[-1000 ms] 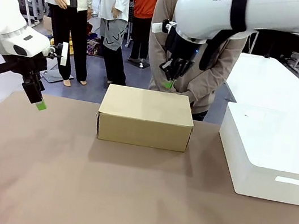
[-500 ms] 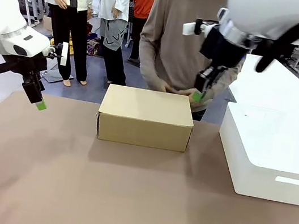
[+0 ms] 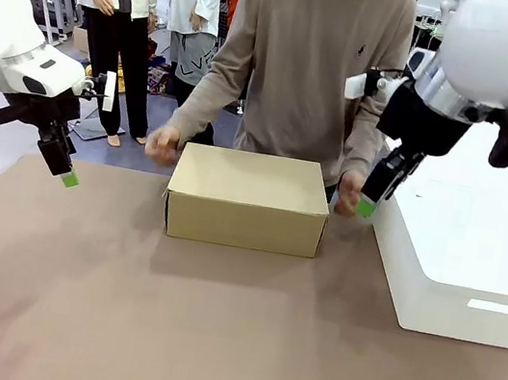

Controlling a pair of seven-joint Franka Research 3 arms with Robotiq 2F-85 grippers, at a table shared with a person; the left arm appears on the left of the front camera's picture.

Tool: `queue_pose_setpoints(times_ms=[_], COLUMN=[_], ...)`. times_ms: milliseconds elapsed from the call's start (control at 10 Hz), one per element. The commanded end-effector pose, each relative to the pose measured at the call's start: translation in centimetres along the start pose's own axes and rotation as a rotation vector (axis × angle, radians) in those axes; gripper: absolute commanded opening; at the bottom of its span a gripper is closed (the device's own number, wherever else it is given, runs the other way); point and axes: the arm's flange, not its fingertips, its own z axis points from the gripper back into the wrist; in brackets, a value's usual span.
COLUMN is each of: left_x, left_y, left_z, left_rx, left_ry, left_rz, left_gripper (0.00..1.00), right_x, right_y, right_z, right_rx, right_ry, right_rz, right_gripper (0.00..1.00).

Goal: Pack the shoes into the box.
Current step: Press down on the lid of the Shoes Box.

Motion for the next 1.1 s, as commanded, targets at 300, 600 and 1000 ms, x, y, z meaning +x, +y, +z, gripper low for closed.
queue_pose_setpoints(times_ms=[300, 600, 1000], left_x=[-0.4, -0.4, -0.4], left_y=[0.1, 0.1, 0.1], left_z=[0.1, 0.1, 0.1], left_rx=[0.004, 0.004, 0.004], left_ry=[0.006, 0.006, 0.006], left_rz=[-0.018, -0.018, -0.018], left_gripper=[1.0, 1.0, 1.0], right_x=[-2.6, -2.4, -2.6], right_y=[1.0, 1.0, 1.3], right_z=[-5.1, -7.4, -6.1], right_rx=[0.039, 0.024, 0.037], right_ry=[0.029, 0.031, 0.07], right_rz=[0.022, -0.011, 0.006], right_gripper=[1.0, 1.0, 1.0])
